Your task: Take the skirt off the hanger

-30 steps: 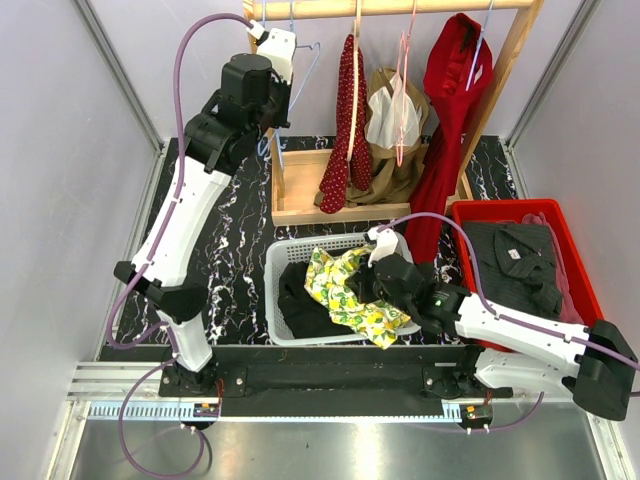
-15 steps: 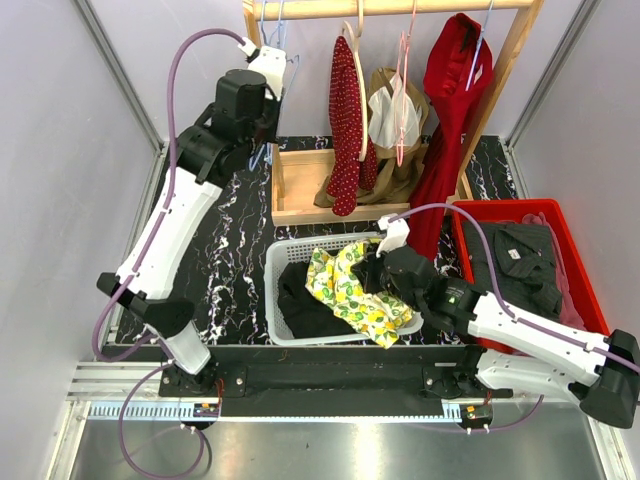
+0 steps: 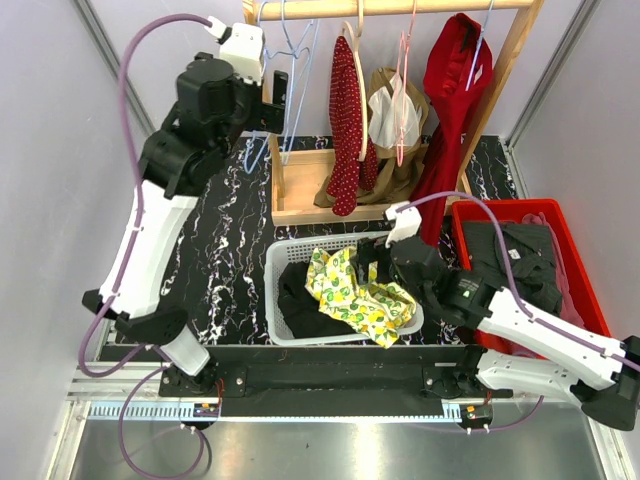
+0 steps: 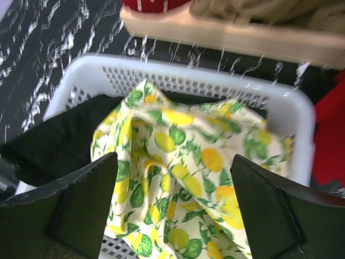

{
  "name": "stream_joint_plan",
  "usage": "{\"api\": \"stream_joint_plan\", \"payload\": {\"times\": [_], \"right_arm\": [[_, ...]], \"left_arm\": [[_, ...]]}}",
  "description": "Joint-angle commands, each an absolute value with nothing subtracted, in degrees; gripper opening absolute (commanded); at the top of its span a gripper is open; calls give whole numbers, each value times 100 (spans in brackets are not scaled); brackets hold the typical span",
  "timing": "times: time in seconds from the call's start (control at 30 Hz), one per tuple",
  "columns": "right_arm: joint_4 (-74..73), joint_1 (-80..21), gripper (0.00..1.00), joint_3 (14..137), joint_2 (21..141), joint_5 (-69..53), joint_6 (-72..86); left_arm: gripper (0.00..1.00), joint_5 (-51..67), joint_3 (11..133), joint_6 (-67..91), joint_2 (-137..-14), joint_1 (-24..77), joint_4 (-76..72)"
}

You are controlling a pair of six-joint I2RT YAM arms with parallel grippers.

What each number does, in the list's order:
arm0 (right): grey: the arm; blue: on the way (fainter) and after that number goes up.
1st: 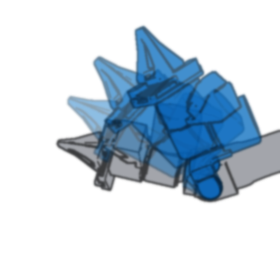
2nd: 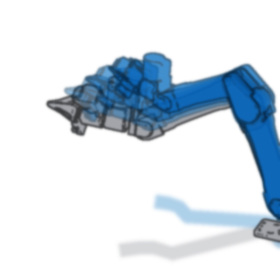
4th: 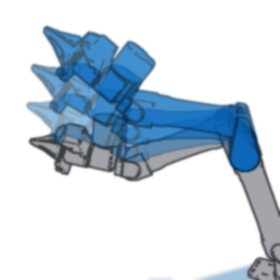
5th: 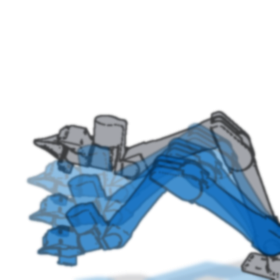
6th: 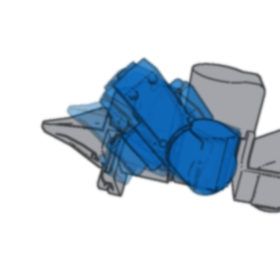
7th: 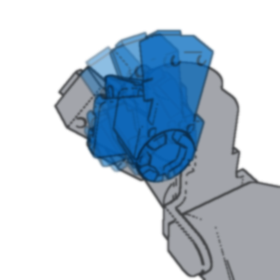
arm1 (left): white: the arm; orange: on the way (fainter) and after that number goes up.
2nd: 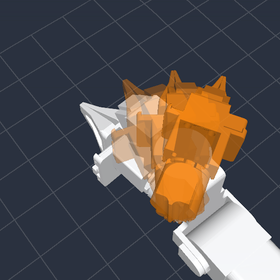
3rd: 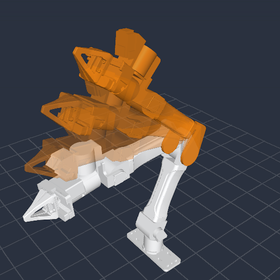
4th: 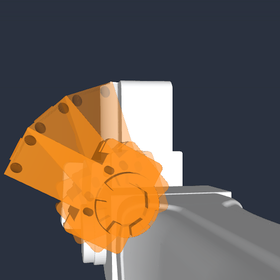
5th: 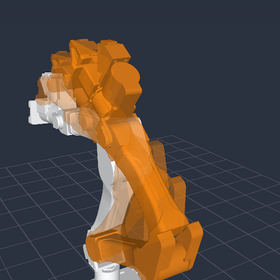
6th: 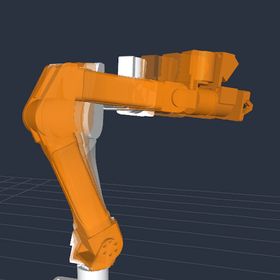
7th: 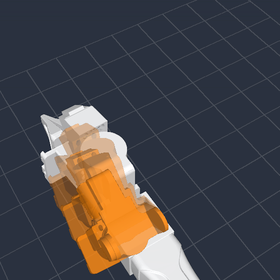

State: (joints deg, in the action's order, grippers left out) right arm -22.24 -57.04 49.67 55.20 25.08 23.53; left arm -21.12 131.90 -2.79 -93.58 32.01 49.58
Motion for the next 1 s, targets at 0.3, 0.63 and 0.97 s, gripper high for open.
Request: {"api": "stream_joint_plan", "payload": {"times": [0.3,0.63,0.97], "right_arm": [[-1988,-5643,25,5134,5192,3514,2495],[-343,-5467,0,4220,6424,2559,3366],[-61,-5335,0,3420,7206,828,4762]], "left_arm": [[99,-1898,13508,-1273,-9140,4525,3507],[99,-1942,13755,-950,-9922,4790,3191],[99,-2153,13667,-826,-10239,4816,3006]]}}
